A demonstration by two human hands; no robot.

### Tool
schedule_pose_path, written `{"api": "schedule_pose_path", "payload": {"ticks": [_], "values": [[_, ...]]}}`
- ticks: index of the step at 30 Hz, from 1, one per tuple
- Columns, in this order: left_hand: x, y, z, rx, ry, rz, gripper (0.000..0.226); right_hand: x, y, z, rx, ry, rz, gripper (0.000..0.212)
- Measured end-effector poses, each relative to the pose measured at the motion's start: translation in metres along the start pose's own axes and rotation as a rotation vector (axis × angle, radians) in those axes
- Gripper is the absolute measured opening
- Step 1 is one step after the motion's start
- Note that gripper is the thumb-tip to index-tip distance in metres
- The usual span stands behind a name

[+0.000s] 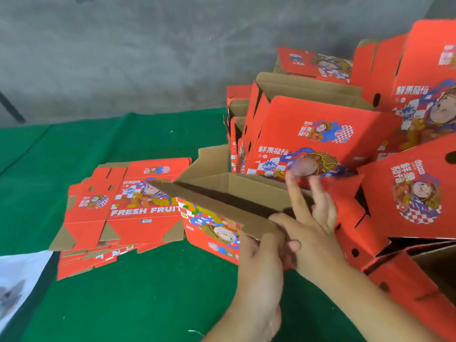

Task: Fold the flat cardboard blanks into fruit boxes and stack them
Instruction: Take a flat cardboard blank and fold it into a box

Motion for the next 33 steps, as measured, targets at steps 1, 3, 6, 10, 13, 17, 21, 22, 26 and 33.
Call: {"api": "schedule_pose_path", "payload": {"ticks": [1, 3, 6, 10, 13, 17, 21, 22, 26, 33], "values": [[0.002, -0.002, -0.002, 0.004, -0.033, 0.018, 0.021, -0.001, 0.004, -0.002, 0.031, -0.016, 0.008, 0.036], [0.011, -0.013, -0.011, 0.051, -0.078, 0.004, 0.023, -0.003, 0.012, -0.009, 0.055, 0.015, -0.003, 0.03], [0.024, -0.062, -0.049, 0.244, 0.244, -0.274, 0.038, -0.002, 0.021, -0.014, 0.11, 0.087, -0.006, 0.044], [0.049, -0.112, -0.104, 0.452, 0.479, -0.214, 0.081, -0.012, 0.024, -0.018, 0.217, 0.075, -0.065, 0.049], [0.074, -0.132, -0.12, 0.632, 0.322, 0.168, 0.067, -0.024, 0.02, -0.022, 0.259, 0.256, -0.18, 0.049], [0.092, -0.146, -0.146, 0.732, 0.255, 0.326, 0.054, -0.04, 0.023, -0.024, 0.164, 0.292, -0.137, 0.054], [0.097, -0.141, -0.142, 0.588, 0.127, 0.354, 0.082, -0.043, 0.021, -0.018, 0.315, 0.475, -0.065, 0.038], [0.097, -0.134, -0.142, 0.617, 0.108, 0.322, 0.107, -0.039, 0.016, -0.013, 0.308, 0.48, -0.138, 0.029], [0.088, -0.126, -0.148, 0.669, -0.021, 0.279, 0.121, -0.016, 0.007, 0.003, 0.353, 0.604, -0.155, 0.024], [0.079, -0.132, -0.167, 0.597, 0.109, 0.045, 0.068, -0.013, 0.007, 0.027, 0.715, 0.673, -0.113, 0.039]]}}
Point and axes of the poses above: each hand's wrist, its own x-axis towards the middle knuckle, its own y-axis out of the palm, z = x × y, the point moved 3 cm from there along x, towards the middle knuckle, and after that the axes turned 14 degrees about -x, right-handed, at the moved point
